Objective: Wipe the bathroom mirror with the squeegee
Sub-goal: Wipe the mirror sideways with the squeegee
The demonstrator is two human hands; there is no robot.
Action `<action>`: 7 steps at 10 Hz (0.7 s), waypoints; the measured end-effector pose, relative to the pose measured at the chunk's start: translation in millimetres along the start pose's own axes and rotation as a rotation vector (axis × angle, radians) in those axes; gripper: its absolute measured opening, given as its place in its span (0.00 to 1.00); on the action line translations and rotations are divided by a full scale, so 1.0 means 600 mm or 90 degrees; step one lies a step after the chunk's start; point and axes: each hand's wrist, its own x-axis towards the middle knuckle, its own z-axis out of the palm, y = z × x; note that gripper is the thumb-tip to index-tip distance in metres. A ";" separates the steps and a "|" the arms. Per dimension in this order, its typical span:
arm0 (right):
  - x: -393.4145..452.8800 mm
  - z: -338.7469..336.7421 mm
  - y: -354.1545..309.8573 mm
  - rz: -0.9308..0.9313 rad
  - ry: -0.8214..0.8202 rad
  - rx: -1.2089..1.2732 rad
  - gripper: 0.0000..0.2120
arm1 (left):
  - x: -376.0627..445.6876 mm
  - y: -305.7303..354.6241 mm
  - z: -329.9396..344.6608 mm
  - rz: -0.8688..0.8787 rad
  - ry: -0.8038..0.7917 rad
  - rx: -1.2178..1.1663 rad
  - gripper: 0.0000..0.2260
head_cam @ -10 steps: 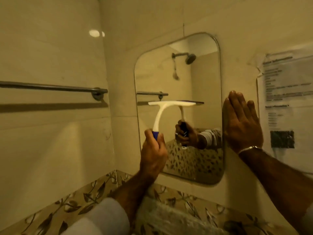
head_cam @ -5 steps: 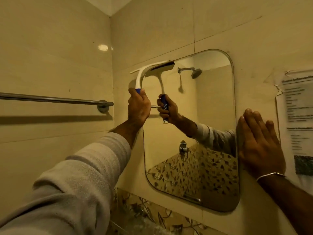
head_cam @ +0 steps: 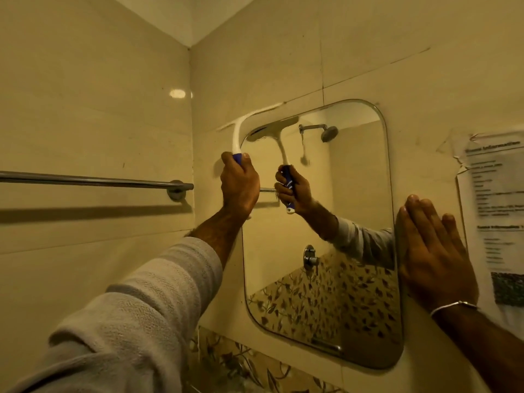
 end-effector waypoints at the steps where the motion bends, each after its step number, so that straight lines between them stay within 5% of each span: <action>1: -0.155 0.024 -0.155 -0.266 0.202 -0.704 0.22 | 0.008 0.008 -0.020 0.232 -0.098 0.028 0.11; 2: -0.273 -0.077 -0.112 -0.133 0.301 -1.192 0.25 | 0.025 0.060 -0.028 0.423 -0.190 0.083 0.10; 3: -0.280 -0.106 -0.077 -0.001 0.274 -1.228 0.28 | 0.023 0.127 -0.014 0.562 -0.271 0.117 0.12; 4: -0.269 -0.099 -0.087 -0.039 0.276 -1.306 0.32 | 0.021 0.152 0.007 0.619 -0.332 0.150 0.13; 7: -0.269 -0.103 -0.079 -0.018 0.288 -1.305 0.39 | 0.042 0.106 0.028 0.605 -0.425 0.165 0.13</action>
